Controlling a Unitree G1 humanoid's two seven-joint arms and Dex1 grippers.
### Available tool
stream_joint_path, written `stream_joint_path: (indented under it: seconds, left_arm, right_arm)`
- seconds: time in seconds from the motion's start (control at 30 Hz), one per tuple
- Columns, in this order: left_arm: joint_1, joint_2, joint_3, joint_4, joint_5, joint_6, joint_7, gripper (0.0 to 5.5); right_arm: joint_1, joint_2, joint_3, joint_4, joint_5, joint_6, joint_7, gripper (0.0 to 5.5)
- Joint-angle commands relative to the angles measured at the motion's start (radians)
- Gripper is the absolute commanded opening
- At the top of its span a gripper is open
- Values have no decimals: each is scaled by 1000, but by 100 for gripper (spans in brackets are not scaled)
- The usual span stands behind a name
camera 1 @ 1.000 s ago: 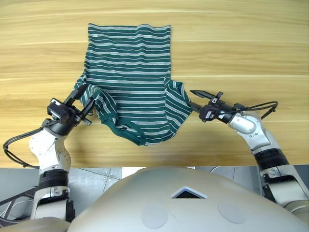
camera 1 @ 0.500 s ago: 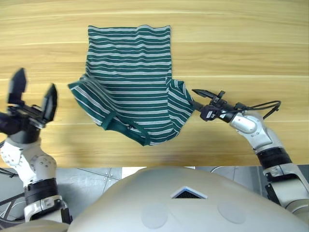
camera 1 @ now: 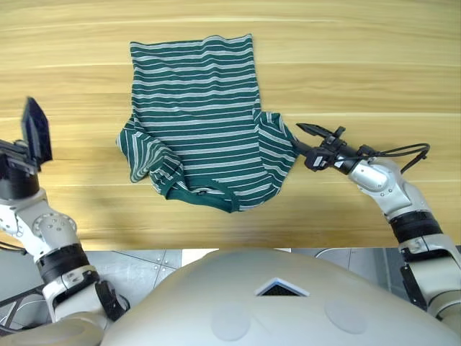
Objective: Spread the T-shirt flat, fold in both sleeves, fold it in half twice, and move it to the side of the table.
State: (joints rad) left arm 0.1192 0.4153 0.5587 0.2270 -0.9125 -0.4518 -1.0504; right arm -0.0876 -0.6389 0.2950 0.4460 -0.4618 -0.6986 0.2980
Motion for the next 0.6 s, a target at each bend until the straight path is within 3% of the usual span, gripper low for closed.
stream_joint_path:
  seconds: [0.03,0.3,0.53,0.6]
  left_arm:
    - [-56,-22,-33,66,120,-20,39,539]
    - [-42,-22,-233,184,550,-242,70,539]
    - [-2,-18,-393,156,695,-311,74,539]
    - [11,-9,-406,101,614,-292,46,539]
  right_arm:
    - [-24,-53,-9,148,-46,57,-23,213]
    - [-124,-93,-63,326,-23,68,-134,213]
    - [-196,-27,-104,329,42,23,-242,213]
    - [-176,-3,-135,264,108,-13,-234,213]
